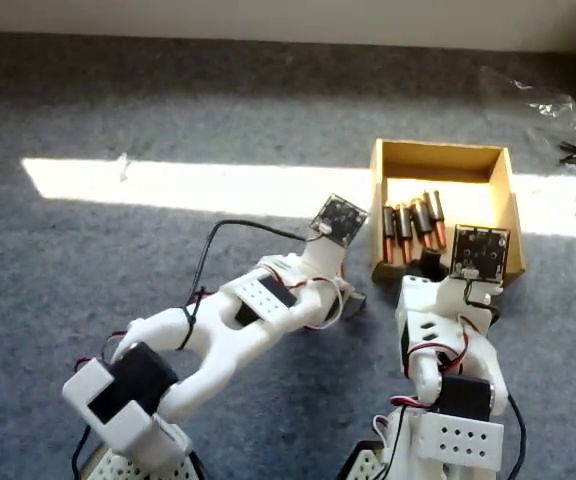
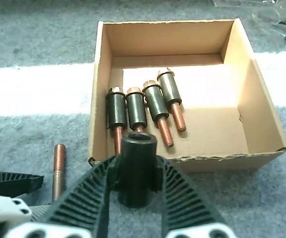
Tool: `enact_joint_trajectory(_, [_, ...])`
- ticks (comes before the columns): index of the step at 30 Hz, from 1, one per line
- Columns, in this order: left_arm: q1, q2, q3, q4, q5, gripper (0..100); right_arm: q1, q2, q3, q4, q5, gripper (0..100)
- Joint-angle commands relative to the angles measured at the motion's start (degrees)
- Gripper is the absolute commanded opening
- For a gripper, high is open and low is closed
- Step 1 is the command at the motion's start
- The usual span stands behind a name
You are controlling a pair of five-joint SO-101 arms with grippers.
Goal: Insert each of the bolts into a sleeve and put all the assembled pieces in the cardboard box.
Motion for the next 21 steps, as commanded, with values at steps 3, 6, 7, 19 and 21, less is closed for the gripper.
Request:
enact_joint_trajectory(3, [0.57, 1.01, -5.58, 3.25, 1.41, 24, 0.66, -0.92, -0.75, -0.22, -0.18, 0.5])
enact_joint_trajectory(6, [-0.66, 0.84, -5.05, 4.04, 1.41, 24, 0.57, -0.92, -0.75, -0.22, -0.18, 0.5])
enact_joint_trajectory(7, [-0.92, 0.84, -5.14, 5.01, 1.41, 24, 0.57, -0.92, -0.75, -0.22, -0.18, 0.5])
enact_joint_trajectory(19, [-5.76, 0.84, -10.51, 23.38, 1.23, 24, 0.57, -0.92, -0.75, -0.22, -0.09, 0.5])
enact_joint_trajectory(21, [-6.99, 0.84, -10.42, 23.56, 0.70, 24, 0.57, -0.92, -0.75, -0.22, -0.09, 0.5])
